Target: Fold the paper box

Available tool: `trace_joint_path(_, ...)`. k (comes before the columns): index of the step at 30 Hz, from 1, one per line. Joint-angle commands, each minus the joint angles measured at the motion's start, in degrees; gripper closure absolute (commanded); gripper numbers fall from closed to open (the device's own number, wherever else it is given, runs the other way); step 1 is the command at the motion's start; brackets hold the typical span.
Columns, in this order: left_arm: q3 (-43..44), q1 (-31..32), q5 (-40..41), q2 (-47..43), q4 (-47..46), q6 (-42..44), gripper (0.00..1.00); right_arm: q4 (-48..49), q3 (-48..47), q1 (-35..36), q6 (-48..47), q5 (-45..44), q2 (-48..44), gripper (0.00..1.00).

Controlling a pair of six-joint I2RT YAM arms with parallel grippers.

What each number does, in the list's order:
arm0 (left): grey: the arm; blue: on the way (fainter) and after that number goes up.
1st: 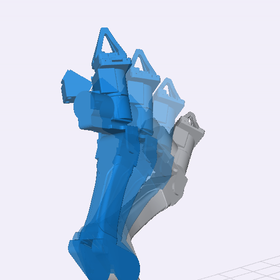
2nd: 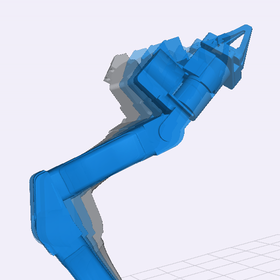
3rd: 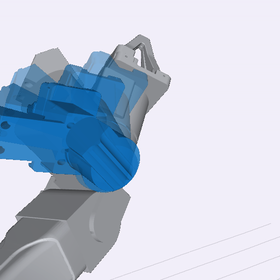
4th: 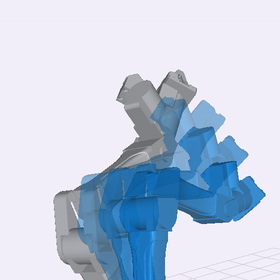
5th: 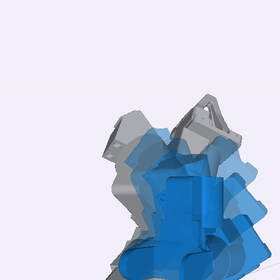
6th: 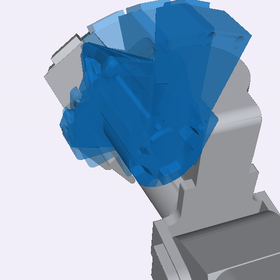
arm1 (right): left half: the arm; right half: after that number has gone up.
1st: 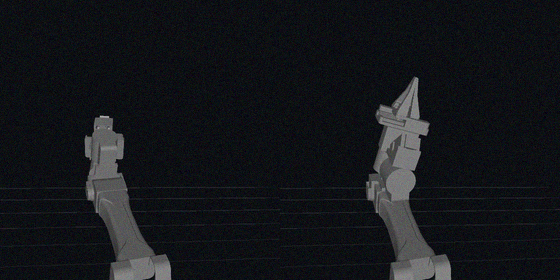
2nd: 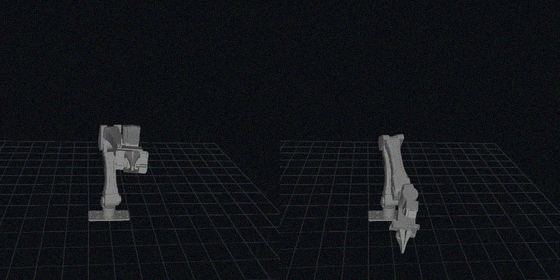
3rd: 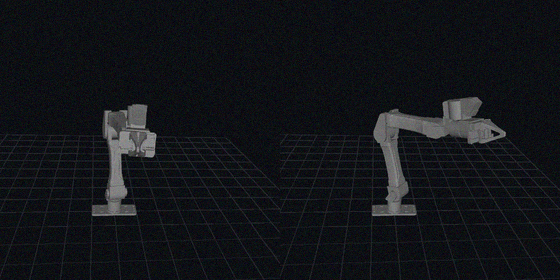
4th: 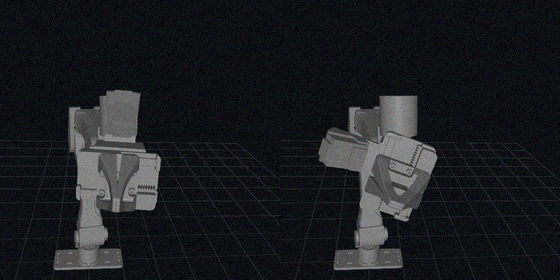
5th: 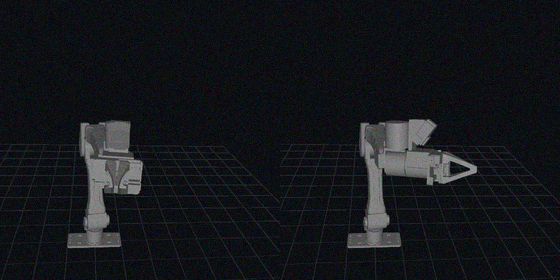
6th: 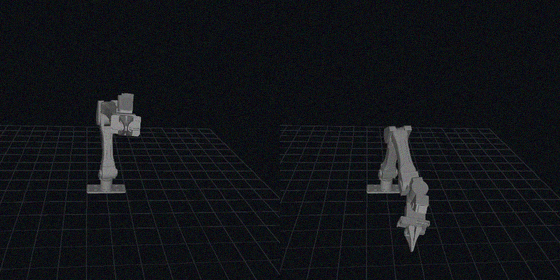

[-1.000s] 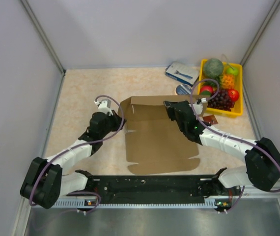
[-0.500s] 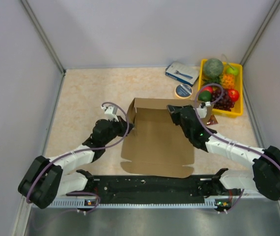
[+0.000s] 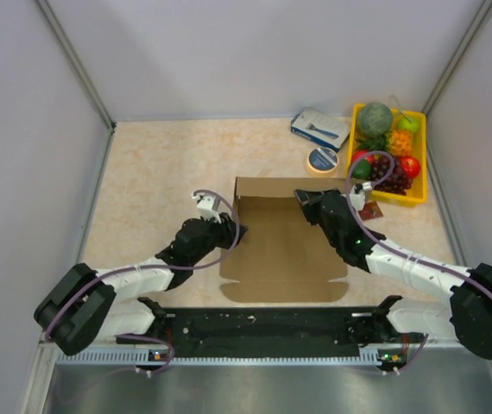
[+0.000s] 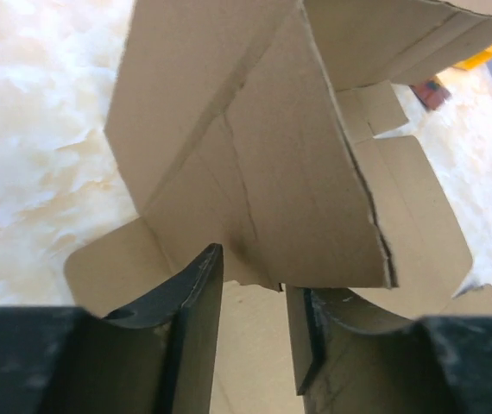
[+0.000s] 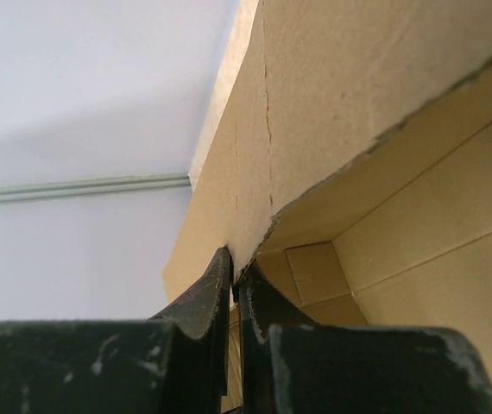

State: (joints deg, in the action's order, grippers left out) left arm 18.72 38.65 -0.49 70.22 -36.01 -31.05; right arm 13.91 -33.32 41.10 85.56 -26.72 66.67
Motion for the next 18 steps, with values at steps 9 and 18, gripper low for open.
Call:
trace_joint_path(9, -4.39, 0.02, 7.35, -14.03, 3.49, 2.04, 0.37, -7.23, 2.65, 0.38, -2.24, 3.08, -1.37, 1.0)
trace_joint_path(18, -7.39, 0.02, 13.72, -34.33, 15.92, 4.68, 0.52, -6.53, 2.73, -0.49, -1.98, 4.13, -1.2, 1.0)
